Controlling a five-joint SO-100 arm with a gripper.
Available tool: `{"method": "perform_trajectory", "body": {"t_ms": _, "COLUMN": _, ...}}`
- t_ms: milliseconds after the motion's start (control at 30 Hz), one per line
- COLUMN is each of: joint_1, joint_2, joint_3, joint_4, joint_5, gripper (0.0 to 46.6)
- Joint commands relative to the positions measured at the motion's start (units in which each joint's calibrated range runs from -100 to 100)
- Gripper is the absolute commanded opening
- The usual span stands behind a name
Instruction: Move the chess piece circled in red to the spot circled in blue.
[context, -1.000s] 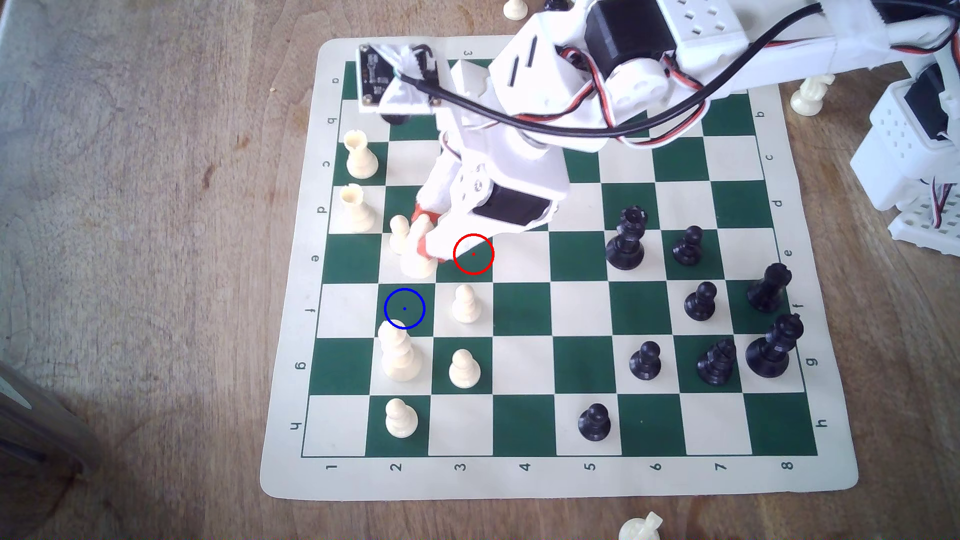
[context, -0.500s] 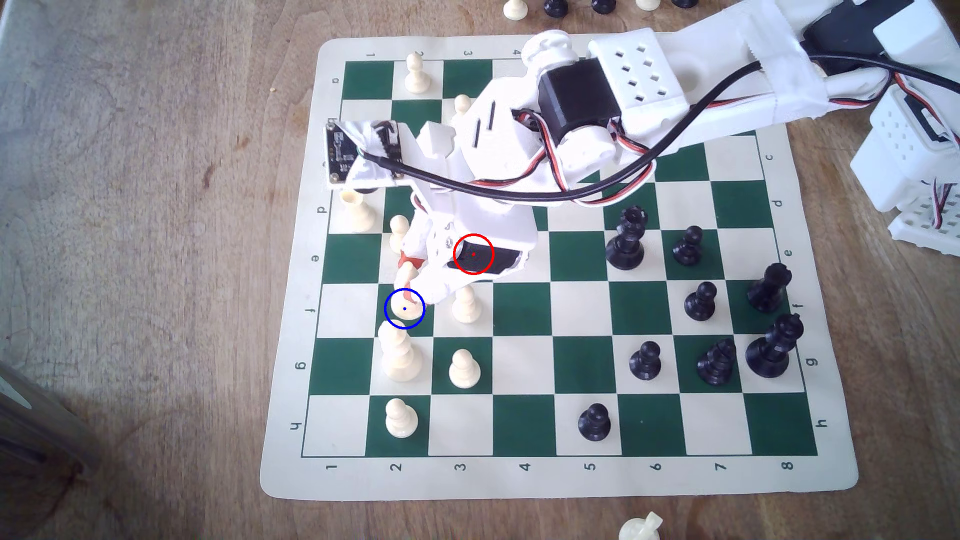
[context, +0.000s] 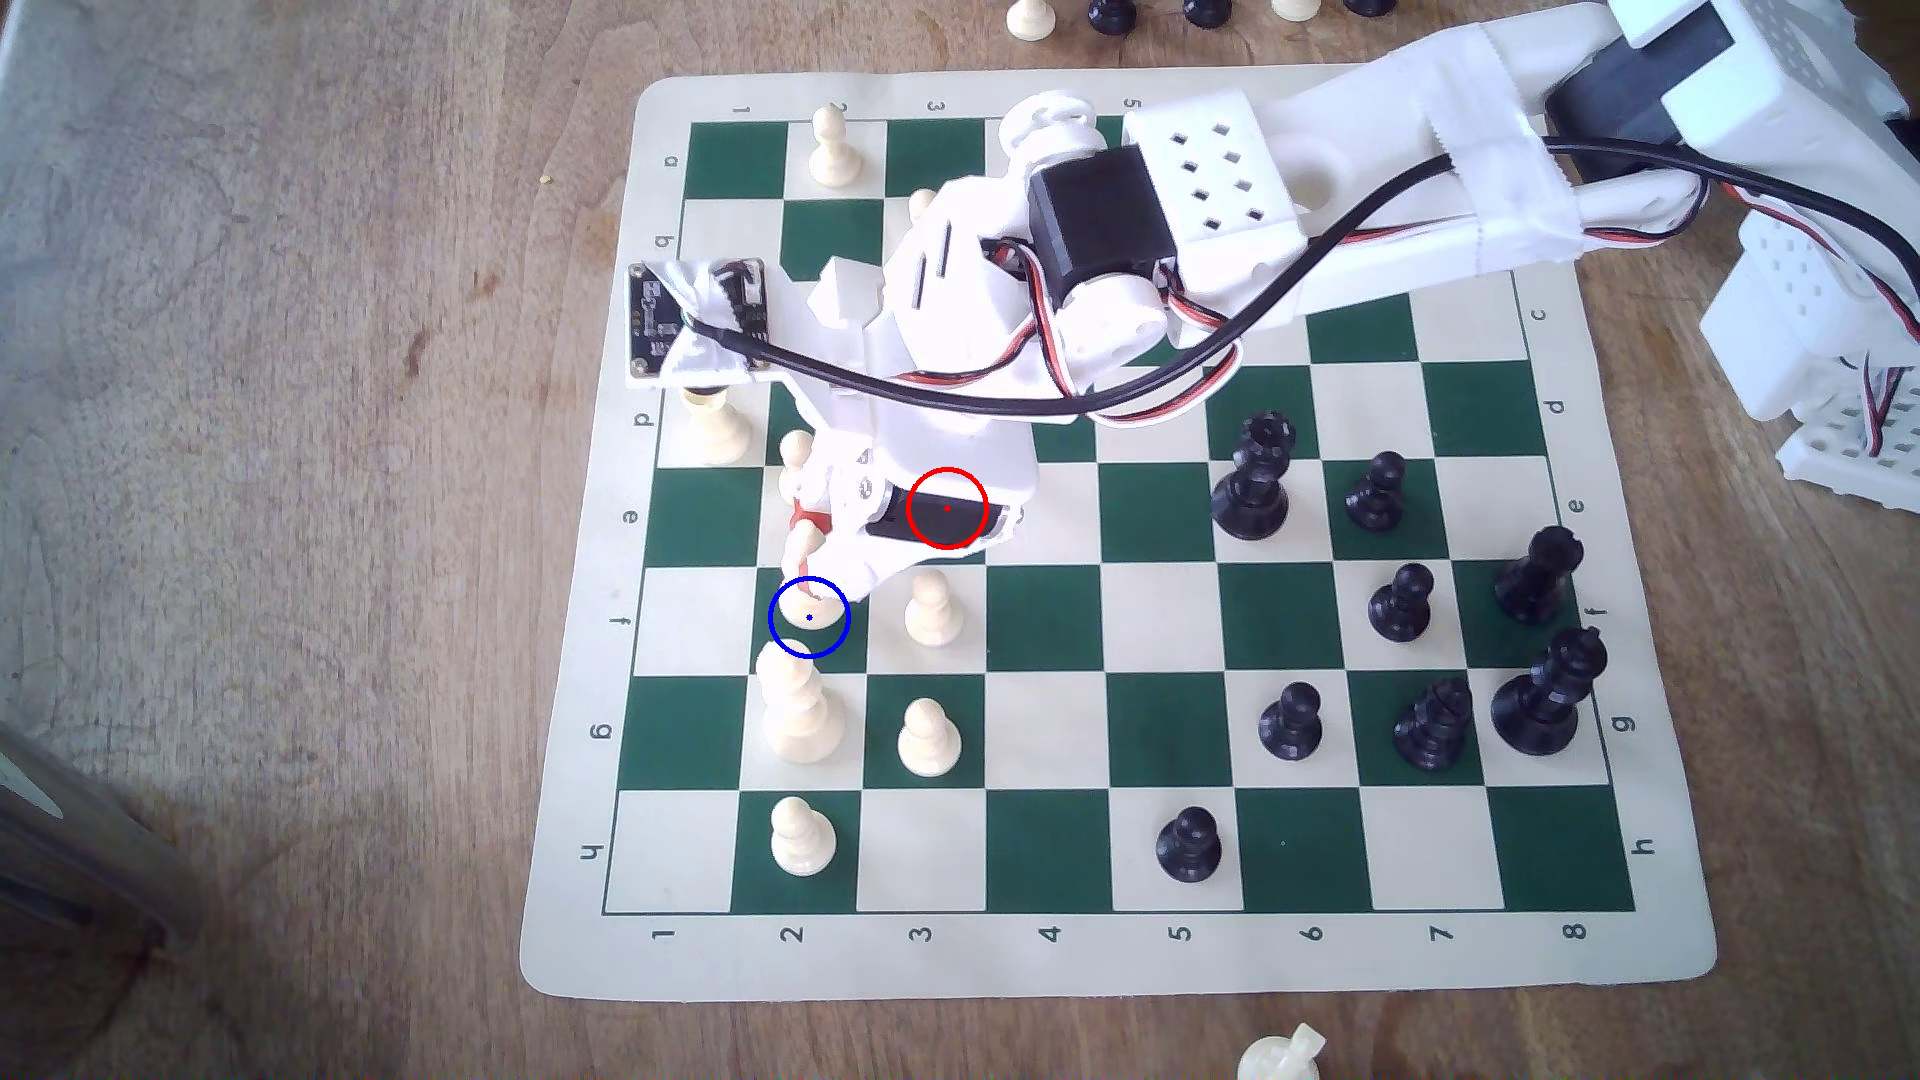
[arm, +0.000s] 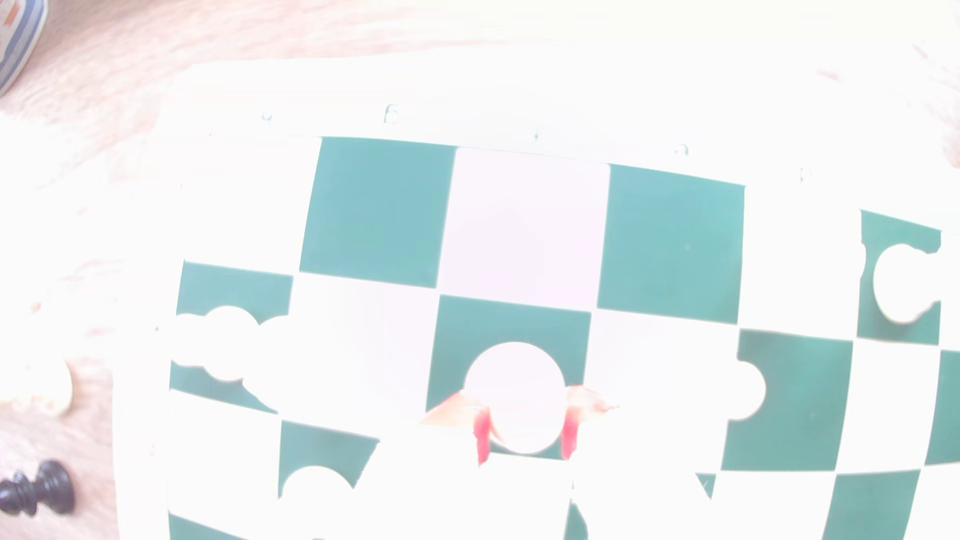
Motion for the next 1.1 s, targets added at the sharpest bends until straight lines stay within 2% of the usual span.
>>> {"method": "perform_trajectory", "body": {"t_ms": 0, "joint_1": 0.05, "joint_2": -2.47, "joint_3": -4.99, "joint_4": 0.24, "joint_5": 0.05, "gripper": 2.8}}
{"method": "perform_trajectory", "body": {"t_ms": 267, "joint_1": 0.13, "joint_2": -1.36, "joint_3": -5.17, "joint_4": 0.16, "joint_5": 0.20, "gripper": 3.3}}
{"method": "perform_trajectory", "body": {"t_ms": 433, "joint_1": 0.36, "joint_2": -0.69, "joint_3": -5.17, "joint_4": -0.09, "joint_5": -0.15, "gripper": 11.6}}
{"method": "perform_trajectory", "body": {"t_ms": 467, "joint_1": 0.36, "joint_2": -1.20, "joint_3": -5.17, "joint_4": 0.81, "joint_5": -1.47, "gripper": 17.2}}
{"method": "perform_trajectory", "body": {"t_ms": 533, "joint_1": 0.13, "joint_2": -2.38, "joint_3": -4.17, "joint_4": 1.88, "joint_5": -1.51, "gripper": 18.9}}
{"method": "perform_trajectory", "body": {"t_ms": 867, "joint_1": 0.20, "joint_2": -10.02, "joint_3": -0.64, "joint_4": 2.70, "joint_5": -1.61, "gripper": 18.5}}
{"method": "perform_trajectory", "body": {"t_ms": 1067, "joint_1": -0.73, "joint_2": -21.99, "joint_3": 8.97, "joint_4": 3.03, "joint_5": -1.61, "gripper": 17.5}}
